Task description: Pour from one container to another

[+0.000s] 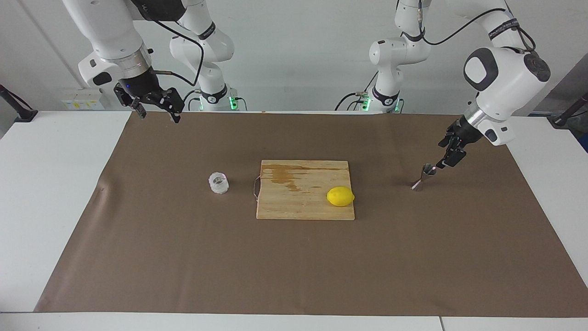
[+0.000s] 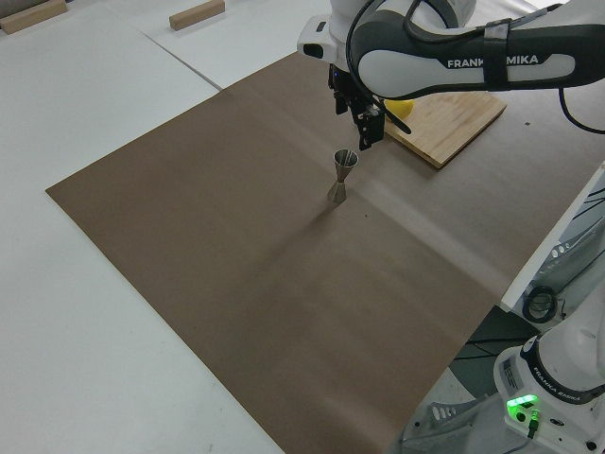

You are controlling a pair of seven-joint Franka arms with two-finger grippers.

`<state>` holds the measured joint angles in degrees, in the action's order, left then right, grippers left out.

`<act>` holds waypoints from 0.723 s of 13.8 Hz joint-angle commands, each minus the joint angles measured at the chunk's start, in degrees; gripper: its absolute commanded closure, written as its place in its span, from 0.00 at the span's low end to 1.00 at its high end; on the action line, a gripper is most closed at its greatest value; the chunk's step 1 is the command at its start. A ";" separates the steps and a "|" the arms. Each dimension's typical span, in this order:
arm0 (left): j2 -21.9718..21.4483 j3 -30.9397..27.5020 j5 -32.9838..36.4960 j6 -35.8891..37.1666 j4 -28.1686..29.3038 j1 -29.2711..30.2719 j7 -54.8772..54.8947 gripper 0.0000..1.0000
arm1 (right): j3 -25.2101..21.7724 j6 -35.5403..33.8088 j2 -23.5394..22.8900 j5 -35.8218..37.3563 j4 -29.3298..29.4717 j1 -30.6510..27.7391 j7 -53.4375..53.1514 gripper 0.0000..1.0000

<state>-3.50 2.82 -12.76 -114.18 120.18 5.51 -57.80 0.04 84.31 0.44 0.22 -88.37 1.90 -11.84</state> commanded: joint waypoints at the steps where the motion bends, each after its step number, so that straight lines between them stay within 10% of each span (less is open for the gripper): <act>1: 0.67 0.35 -2.26 -4.80 2.96 0.47 -1.52 0.00 | 0.40 -0.73 0.44 -1.28 0.04 -0.85 -0.11 0.00; 10: 1.74 0.35 -6.76 -12.20 7.35 1.70 -2.85 0.00 | 0.40 -0.73 0.44 -1.28 0.04 -0.93 -0.11 0.00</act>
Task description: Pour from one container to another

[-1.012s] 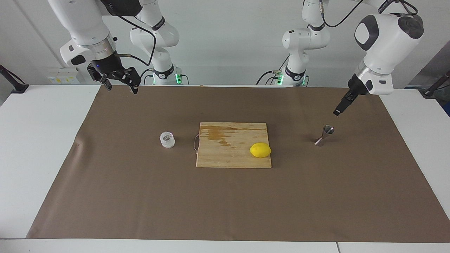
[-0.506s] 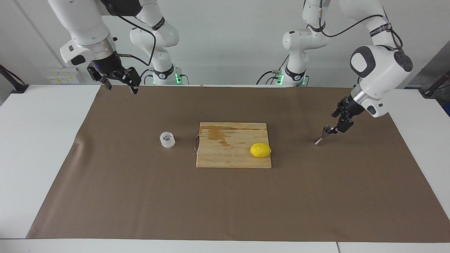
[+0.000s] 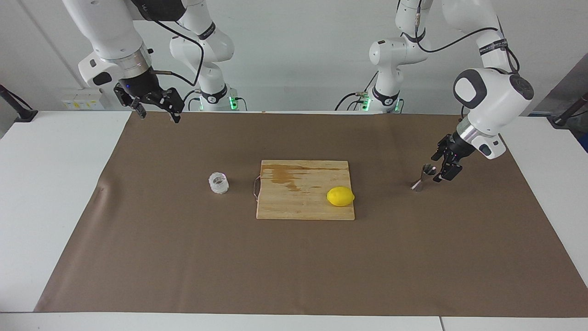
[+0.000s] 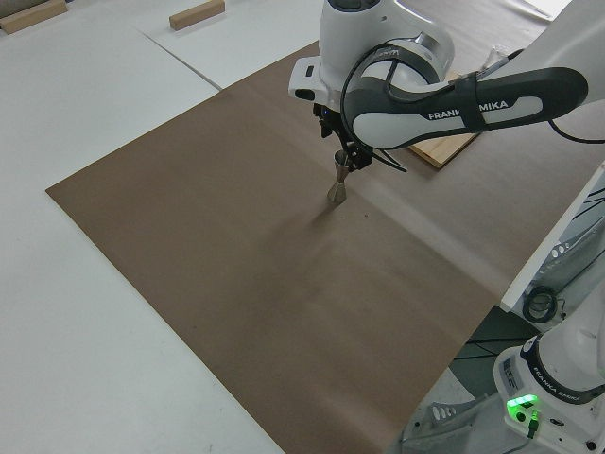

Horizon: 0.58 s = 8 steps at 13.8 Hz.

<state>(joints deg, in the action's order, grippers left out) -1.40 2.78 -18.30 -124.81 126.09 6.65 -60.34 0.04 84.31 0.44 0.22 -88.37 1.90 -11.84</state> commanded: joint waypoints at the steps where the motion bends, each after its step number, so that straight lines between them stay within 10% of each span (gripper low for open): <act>1: -0.27 0.39 -1.30 -1.92 1.96 0.47 -0.31 0.00 | 0.40 -0.73 0.44 -1.28 0.04 -0.85 -0.11 0.00; 8: 1.67 0.48 -2.79 -3.86 1.88 -0.41 -1.19 0.00 | 0.40 -0.73 0.44 -1.28 0.04 -0.85 -0.11 0.00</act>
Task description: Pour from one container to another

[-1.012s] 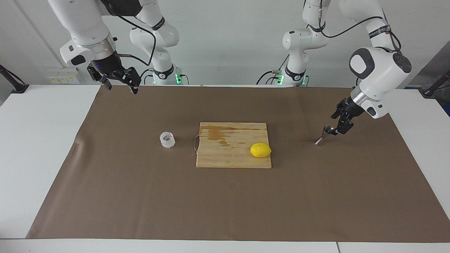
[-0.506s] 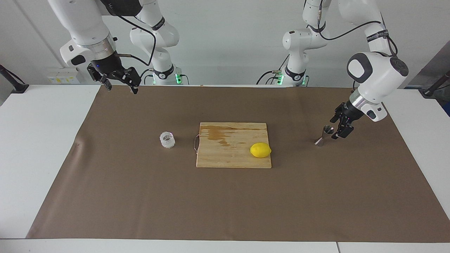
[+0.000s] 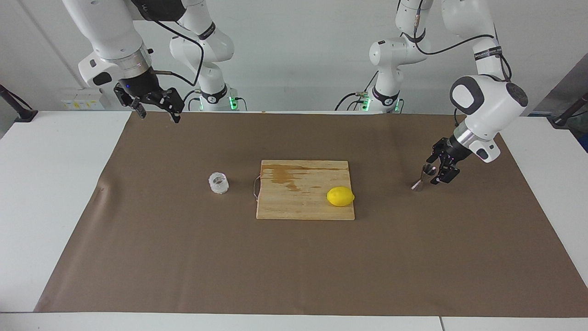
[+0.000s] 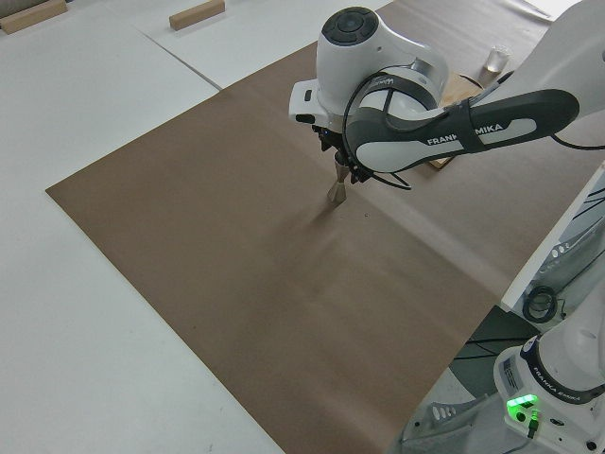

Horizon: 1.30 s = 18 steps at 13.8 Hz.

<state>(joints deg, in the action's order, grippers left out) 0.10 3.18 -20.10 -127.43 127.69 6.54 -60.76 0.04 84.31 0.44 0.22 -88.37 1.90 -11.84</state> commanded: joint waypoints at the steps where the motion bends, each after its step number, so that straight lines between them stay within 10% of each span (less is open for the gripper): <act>1: 0.17 0.07 -0.91 -1.24 0.27 -0.22 -0.68 0.00 | 0.40 -0.73 0.44 -1.28 0.04 -0.93 -0.11 0.00; 6: 0.17 0.07 -0.91 -1.59 0.36 -0.30 -0.68 0.00 | 0.40 -0.73 0.44 -1.28 0.04 -0.85 -0.11 0.00; 18: 0.17 0.07 -0.91 -1.68 0.36 -0.30 -0.50 0.38 | 0.40 -0.73 0.44 -1.28 0.04 -0.93 -0.11 0.00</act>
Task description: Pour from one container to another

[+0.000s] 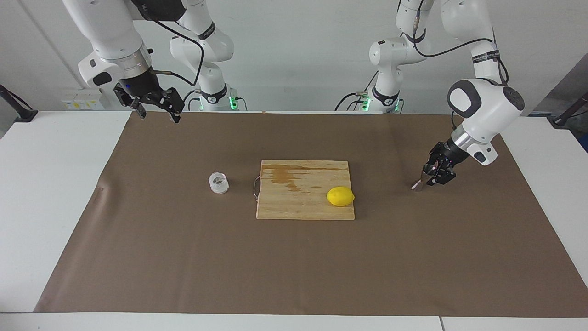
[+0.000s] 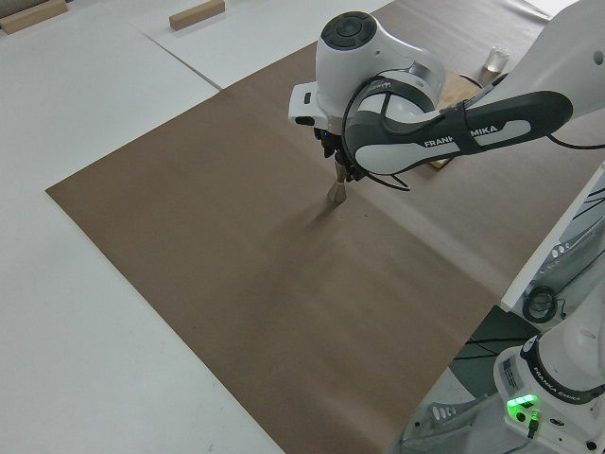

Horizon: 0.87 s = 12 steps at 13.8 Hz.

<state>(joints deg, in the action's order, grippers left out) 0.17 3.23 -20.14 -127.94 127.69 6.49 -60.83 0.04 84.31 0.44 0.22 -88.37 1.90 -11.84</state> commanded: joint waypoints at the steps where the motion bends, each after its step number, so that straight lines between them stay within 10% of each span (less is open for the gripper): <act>1: 0.09 0.11 -0.87 -1.17 0.36 -0.25 -0.52 0.44 | 0.40 -0.73 0.44 -1.28 0.04 -0.85 -0.11 0.00; 5: 0.09 0.11 -0.87 -1.09 0.28 -0.25 -0.52 0.62 | 0.40 -0.73 0.44 -1.28 0.04 -0.93 -0.11 0.00; 12: 1.50 0.11 -0.87 4.70 -5.51 -0.33 -1.57 0.63 | 0.40 -0.73 0.44 -1.28 0.04 -0.84 -0.20 0.00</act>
<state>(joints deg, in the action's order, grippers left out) 0.30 3.41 -20.17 -126.97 126.38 6.46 -60.97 0.13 84.30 0.44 0.22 -88.37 1.92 -11.84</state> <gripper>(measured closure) 0.590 0.000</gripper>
